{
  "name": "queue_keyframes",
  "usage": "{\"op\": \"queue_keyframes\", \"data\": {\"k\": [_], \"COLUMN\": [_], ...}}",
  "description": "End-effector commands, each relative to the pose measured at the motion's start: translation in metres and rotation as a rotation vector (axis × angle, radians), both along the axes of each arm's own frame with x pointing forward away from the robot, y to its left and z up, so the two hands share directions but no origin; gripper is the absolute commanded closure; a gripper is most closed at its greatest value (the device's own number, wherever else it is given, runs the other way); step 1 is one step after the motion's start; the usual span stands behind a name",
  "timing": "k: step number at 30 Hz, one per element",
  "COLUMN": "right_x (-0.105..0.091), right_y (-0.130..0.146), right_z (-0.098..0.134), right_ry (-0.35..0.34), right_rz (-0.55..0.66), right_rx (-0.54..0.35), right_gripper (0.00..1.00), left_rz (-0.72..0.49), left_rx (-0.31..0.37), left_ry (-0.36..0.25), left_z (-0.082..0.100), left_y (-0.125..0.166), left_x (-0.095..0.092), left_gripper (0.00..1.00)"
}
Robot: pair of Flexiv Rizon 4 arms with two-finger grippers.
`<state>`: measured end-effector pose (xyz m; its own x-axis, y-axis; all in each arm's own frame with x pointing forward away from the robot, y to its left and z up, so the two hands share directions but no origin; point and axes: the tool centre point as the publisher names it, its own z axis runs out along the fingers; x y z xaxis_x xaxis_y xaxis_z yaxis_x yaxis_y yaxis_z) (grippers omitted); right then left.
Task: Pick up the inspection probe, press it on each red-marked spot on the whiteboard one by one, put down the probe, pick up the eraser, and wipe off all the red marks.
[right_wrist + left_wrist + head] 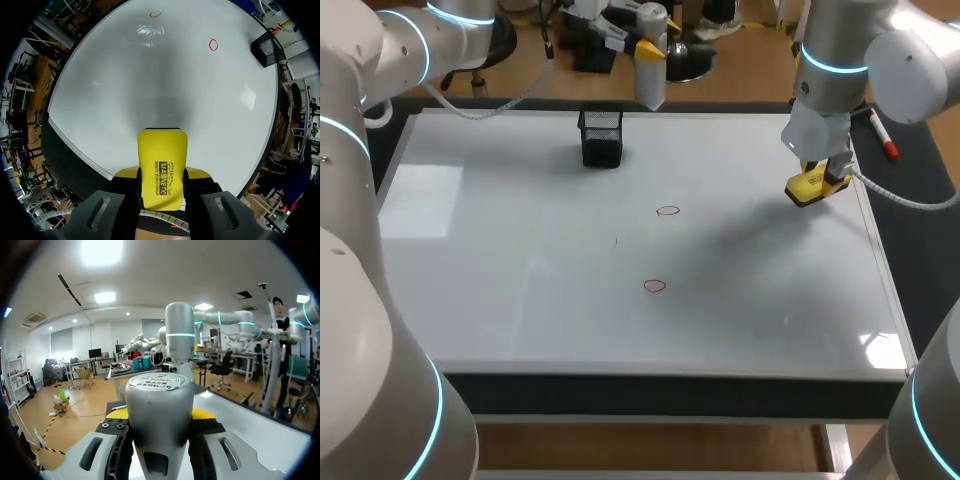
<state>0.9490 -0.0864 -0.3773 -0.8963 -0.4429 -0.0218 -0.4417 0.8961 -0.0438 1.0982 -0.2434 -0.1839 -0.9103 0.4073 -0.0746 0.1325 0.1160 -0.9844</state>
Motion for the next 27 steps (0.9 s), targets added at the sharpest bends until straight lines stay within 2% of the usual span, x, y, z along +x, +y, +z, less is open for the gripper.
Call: {"op": "queue_keyframes", "data": {"k": [1, 6, 14, 27], "right_x": [0.0, 0.0, 0.005, -0.008], "right_y": [-0.001, -0.001, 0.025, 0.122], "right_z": [0.001, 0.001, 0.003, 0.0], "right_ry": [0.001, 0.001, 0.005, 0.006], "right_rz": [0.002, 0.002, 0.099, 0.386], "right_rx": [-0.003, -0.003, -0.037, -0.057], "right_gripper": [1.0, 1.0, 1.0, 1.0], "left_rz": [-0.143, -0.143, -0.143, -0.143], "left_rx": [0.013, 0.013, 0.013, 0.013], "left_ry": [0.021, 0.021, 0.021, 0.021], "left_z": [-0.002, -0.002, -0.002, -0.002], "left_y": [0.0, 0.0, 0.0, 0.0], "left_x": [0.008, 0.008, 0.008, 0.008], "left_gripper": [1.0, 1.0, 1.0, 1.0]}}
